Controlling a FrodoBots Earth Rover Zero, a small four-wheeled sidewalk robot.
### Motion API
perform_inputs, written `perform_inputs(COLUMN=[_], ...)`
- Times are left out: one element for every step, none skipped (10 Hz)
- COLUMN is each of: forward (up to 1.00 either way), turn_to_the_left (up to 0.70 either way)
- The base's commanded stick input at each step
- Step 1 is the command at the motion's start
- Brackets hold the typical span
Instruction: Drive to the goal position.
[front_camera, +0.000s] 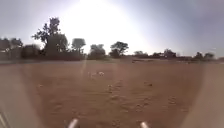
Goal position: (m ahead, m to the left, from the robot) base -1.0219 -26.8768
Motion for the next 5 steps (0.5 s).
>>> perform_inputs(forward=[1.00, 1.00, 1.00, 1.00, 1.00], turn_to_the_left=[0.00, 0.00, 0.00, 0.00, 0.00])
